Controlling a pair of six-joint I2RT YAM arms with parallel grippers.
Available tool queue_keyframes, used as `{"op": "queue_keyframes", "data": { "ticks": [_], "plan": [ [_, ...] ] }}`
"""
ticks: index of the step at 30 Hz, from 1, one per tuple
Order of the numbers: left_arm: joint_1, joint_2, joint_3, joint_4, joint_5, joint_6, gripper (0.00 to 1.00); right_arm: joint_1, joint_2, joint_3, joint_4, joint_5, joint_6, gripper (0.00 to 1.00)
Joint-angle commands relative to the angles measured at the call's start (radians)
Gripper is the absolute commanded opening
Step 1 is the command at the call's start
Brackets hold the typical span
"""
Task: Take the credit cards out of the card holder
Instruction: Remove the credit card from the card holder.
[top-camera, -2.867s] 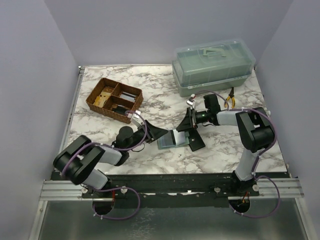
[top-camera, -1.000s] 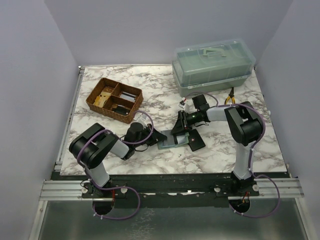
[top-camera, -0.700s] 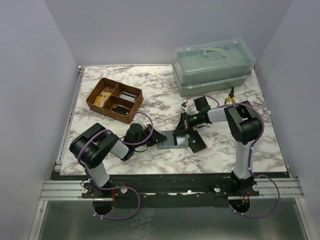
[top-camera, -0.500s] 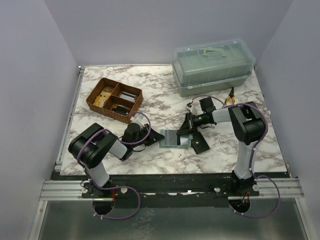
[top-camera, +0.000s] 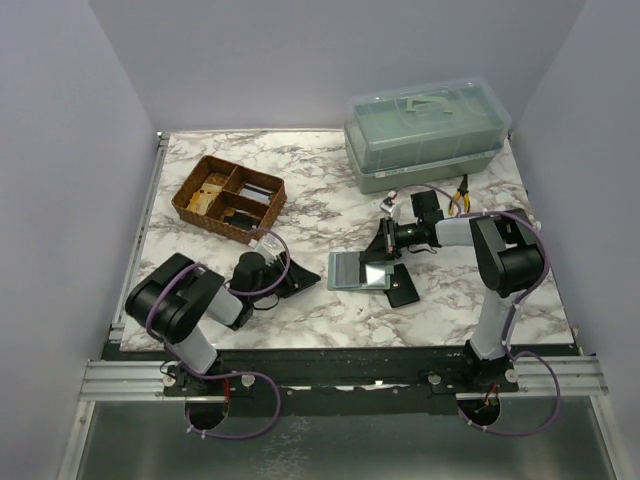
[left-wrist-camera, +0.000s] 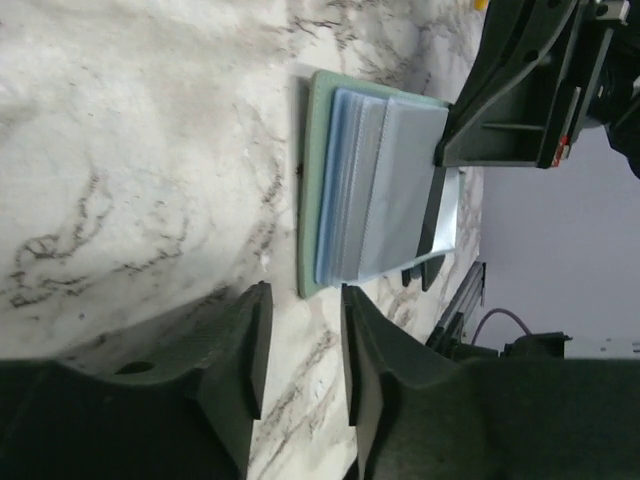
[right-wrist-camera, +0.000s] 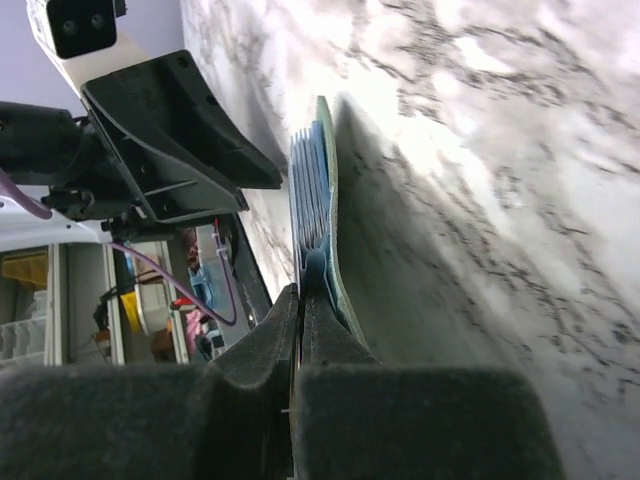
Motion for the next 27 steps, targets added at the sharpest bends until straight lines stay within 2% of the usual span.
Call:
{"op": "queue_keyframes", "data": {
  "ticks": [1, 4, 7, 12, 24, 27],
  "plan": [
    [0.003, -0.154, -0.022, 0.000, 0.058, 0.067, 0.43, 0.009, -0.083, -0.008, 0.068, -0.070, -0.018, 0.00],
    [0.002, -0.225, -0.007, -0.004, 0.090, 0.083, 0.52, 0.023, -0.110, -0.007, 0.068, -0.090, -0.043, 0.00],
    [-0.001, -0.235, 0.029, -0.008, 0.145, 0.109, 0.55, 0.045, -0.119, -0.001, 0.071, -0.112, -0.058, 0.00],
    [-0.019, -0.186, 0.086, -0.006, 0.204, 0.115, 0.56, 0.051, -0.133, -0.014, 0.118, -0.167, -0.044, 0.00],
    [-0.049, -0.091, 0.123, 0.016, 0.196, 0.073, 0.57, 0.052, -0.116, -0.029, 0.183, -0.235, 0.004, 0.00],
    [-0.053, -0.066, 0.135, 0.032, 0.200, 0.057, 0.53, 0.052, -0.106, -0.029, 0.191, -0.246, 0.012, 0.00]
  ]
}}
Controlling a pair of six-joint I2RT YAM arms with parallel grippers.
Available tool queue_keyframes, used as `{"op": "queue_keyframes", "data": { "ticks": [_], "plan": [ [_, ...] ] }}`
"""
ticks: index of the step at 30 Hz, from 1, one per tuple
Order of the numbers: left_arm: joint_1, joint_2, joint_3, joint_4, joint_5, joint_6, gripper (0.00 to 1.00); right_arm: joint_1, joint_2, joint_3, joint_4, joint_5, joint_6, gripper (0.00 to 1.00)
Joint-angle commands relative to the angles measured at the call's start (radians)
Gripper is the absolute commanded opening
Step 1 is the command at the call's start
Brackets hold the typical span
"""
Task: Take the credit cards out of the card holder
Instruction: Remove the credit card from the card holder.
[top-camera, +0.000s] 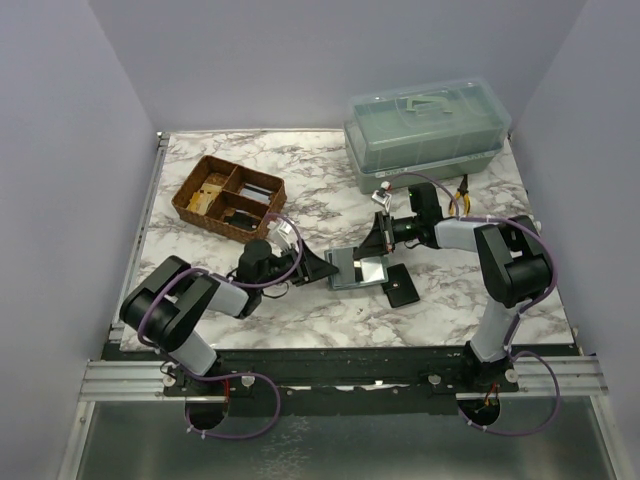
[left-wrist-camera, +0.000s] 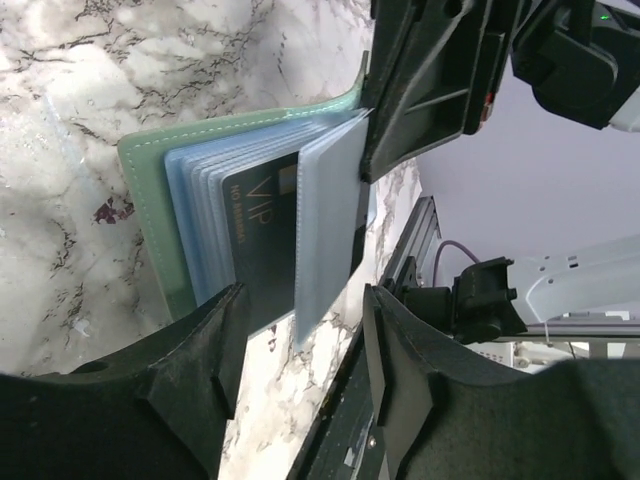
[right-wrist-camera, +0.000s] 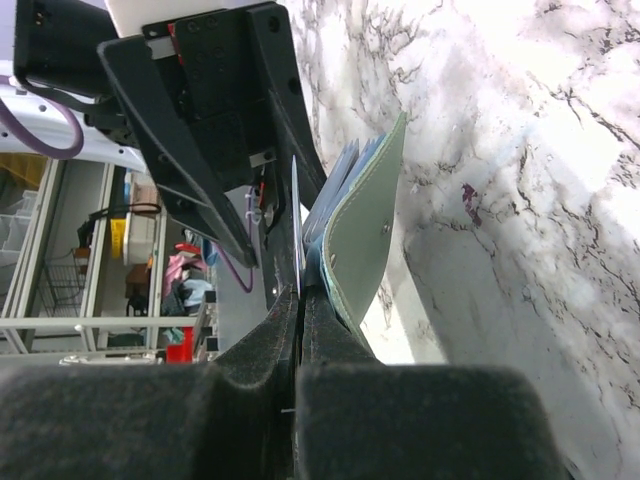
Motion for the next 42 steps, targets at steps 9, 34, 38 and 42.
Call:
{"op": "queue_keyframes", "data": {
  "ticks": [9, 34, 38, 42],
  "plan": [
    [-0.010, 0.178, 0.034, 0.293, 0.081, -0.138, 0.11, 0.001, 0.012, -0.009, 0.044, -0.071, 0.028, 0.00],
    [0.092, 0.383, -0.132, 0.611, -0.017, -0.253, 0.00, -0.034, 0.063, 0.049, -0.140, 0.010, -0.102, 0.00],
    [0.092, 0.398, -0.134, 0.611, -0.031, -0.260, 0.00, -0.048, 0.044, 0.042, -0.125, -0.003, -0.097, 0.00],
    [0.092, 0.394, -0.137, 0.610, -0.038, -0.269, 0.06, -0.049, 0.028, 0.044, -0.119, -0.012, -0.095, 0.00]
  ]
}}
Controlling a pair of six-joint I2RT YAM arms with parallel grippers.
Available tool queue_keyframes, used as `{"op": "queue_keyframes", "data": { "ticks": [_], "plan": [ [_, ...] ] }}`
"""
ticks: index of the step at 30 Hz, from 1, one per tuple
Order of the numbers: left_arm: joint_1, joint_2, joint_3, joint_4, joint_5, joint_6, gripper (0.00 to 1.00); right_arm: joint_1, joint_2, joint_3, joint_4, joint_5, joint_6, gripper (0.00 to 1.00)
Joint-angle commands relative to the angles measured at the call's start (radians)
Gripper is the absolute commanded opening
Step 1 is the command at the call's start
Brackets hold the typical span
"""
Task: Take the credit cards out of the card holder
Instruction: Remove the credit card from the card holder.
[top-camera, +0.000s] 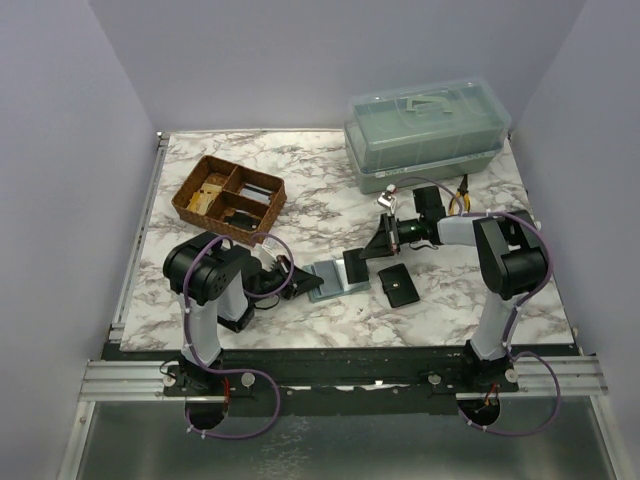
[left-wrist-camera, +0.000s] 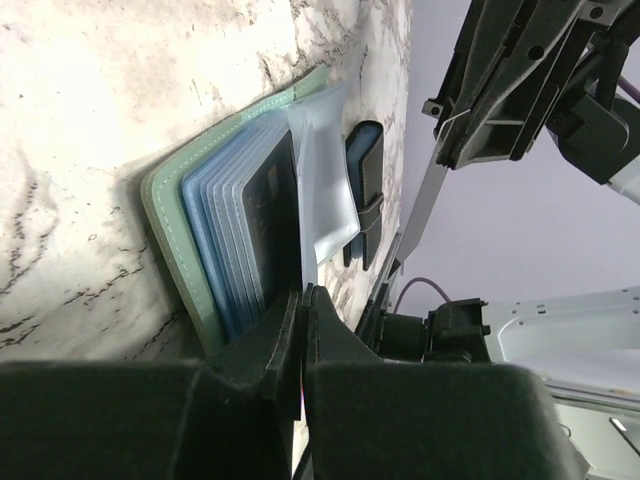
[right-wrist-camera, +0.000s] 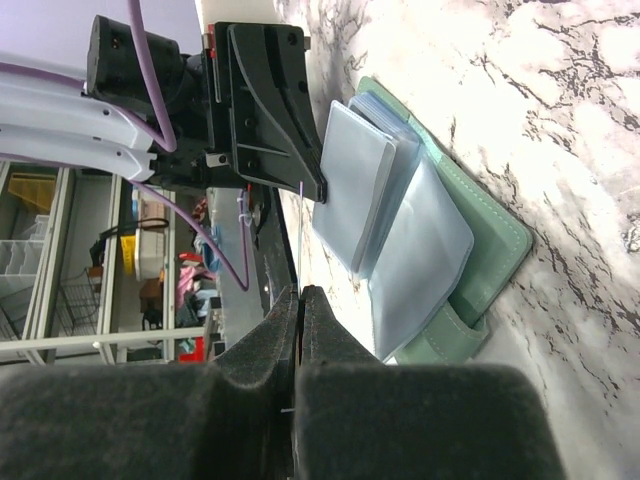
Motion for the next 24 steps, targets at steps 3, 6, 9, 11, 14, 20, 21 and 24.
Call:
{"op": "queue_keyframes", "data": {
  "ticks": [3, 6, 9, 11, 14, 20, 21, 24],
  "plan": [
    [0.004, -0.006, -0.012, 0.146, -0.035, -0.022, 0.11, -0.006, -0.050, 0.021, -0.006, -0.019, -0.017, 0.00],
    [0.003, -0.023, -0.005, 0.141, -0.029, -0.033, 0.16, -0.009, -0.067, 0.022, -0.011, -0.021, -0.021, 0.00],
    [-0.004, -0.047, 0.011, 0.114, -0.027, -0.036, 0.21, -0.016, -0.078, 0.023, -0.014, -0.020, -0.024, 0.00],
    [-0.012, -0.065, 0.023, 0.082, -0.028, -0.031, 0.24, -0.022, -0.081, 0.023, -0.017, -0.021, -0.023, 0.00],
    [-0.028, -0.092, 0.043, 0.042, -0.031, -0.021, 0.26, -0.032, -0.086, 0.026, -0.020, -0.023, -0.024, 0.00],
    [-0.079, -0.116, 0.097, -0.024, -0.028, -0.011, 0.30, -0.051, -0.105, 0.029, -0.024, -0.027, -0.025, 0.00],
    [-0.094, -0.110, 0.114, -0.030, -0.027, -0.013, 0.30, -0.053, -0.109, 0.029, -0.025, -0.027, -0.025, 0.00],
    [-0.141, -0.066, 0.166, -0.038, -0.029, -0.017, 0.32, -0.064, -0.123, 0.030, -0.028, -0.028, -0.025, 0.00]
  ]
}}
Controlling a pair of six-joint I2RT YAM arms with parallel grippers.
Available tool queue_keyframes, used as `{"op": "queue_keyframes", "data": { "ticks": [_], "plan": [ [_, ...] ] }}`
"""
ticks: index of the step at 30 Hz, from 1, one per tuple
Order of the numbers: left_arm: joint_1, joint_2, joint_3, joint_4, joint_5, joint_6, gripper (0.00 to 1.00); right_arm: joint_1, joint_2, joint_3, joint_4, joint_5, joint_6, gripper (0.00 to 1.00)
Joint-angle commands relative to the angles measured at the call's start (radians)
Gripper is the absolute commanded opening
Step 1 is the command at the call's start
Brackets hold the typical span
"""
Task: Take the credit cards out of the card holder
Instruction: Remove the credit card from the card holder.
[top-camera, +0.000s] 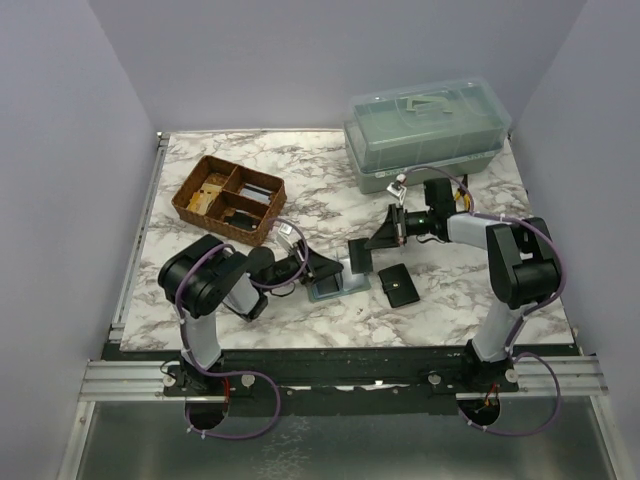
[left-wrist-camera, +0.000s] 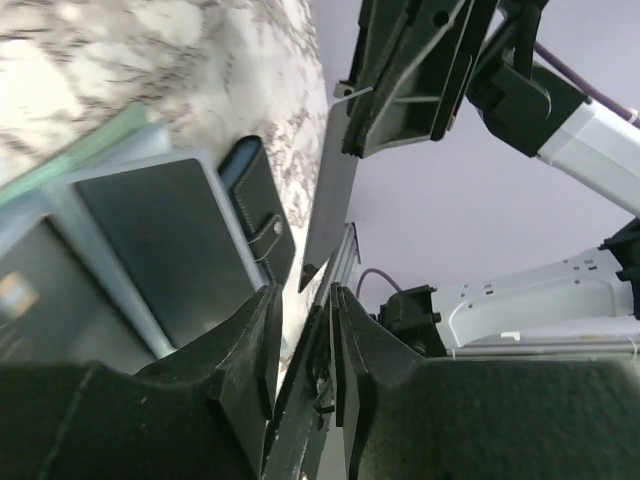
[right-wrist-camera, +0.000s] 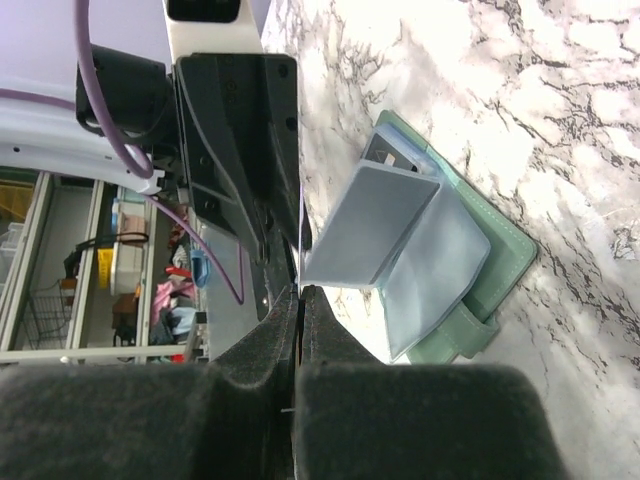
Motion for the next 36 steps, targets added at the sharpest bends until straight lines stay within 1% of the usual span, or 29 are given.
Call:
{"op": "queue_keyframes", "data": {
  "ticks": [1, 5, 7, 13, 15, 18, 19, 20, 22, 23, 28, 36],
  "plan": [
    [-0.065, 0.051, 0.076, -0.010, -0.017, 0.011, 0.32, -0.023, -0.046, 0.027, -0.026, -0.027, -0.023, 0.00],
    [-0.097, 0.102, 0.130, -0.010, -0.021, 0.008, 0.33, -0.062, -0.067, 0.028, -0.029, -0.034, -0.024, 0.00],
    [-0.101, 0.102, 0.139, -0.010, -0.027, 0.012, 0.34, -0.080, -0.075, 0.025, -0.031, -0.035, -0.024, 0.00],
    [-0.101, 0.014, 0.099, -0.044, -0.089, 0.074, 0.40, -0.100, -0.085, 0.021, -0.032, -0.038, -0.024, 0.00],
    [-0.100, -0.037, 0.069, -0.051, -0.119, 0.103, 0.44, -0.100, -0.085, 0.022, -0.032, -0.039, -0.024, 0.00],
    [-0.099, -0.120, 0.021, -0.072, -0.172, 0.149, 0.55, -0.100, -0.087, 0.021, -0.032, -0.045, -0.025, 0.00],
    [-0.099, -0.147, 0.007, -0.077, -0.189, 0.157, 0.64, -0.100, -0.087, 0.019, -0.029, -0.047, -0.022, 0.00],
    [-0.099, -0.169, -0.004, -0.081, -0.200, 0.162, 0.71, -0.100, -0.087, 0.018, -0.025, -0.051, -0.019, 0.00],
    [-0.097, -0.195, -0.013, -0.083, -0.197, 0.165, 0.79, -0.100, -0.085, 0.013, -0.013, -0.061, -0.010, 0.00],
    [-0.096, -0.199, -0.012, -0.083, -0.190, 0.161, 0.82, -0.100, -0.085, 0.010, -0.002, -0.068, -0.002, 0.00],
    [-0.097, -0.163, 0.032, -0.081, -0.138, 0.125, 0.83, -0.094, -0.080, -0.017, 0.069, -0.109, 0.056, 0.00],
    [-0.105, -0.088, 0.137, -0.079, -0.119, 0.097, 0.81, -0.074, -0.076, -0.034, 0.129, -0.139, 0.110, 0.00]
  ]
}}
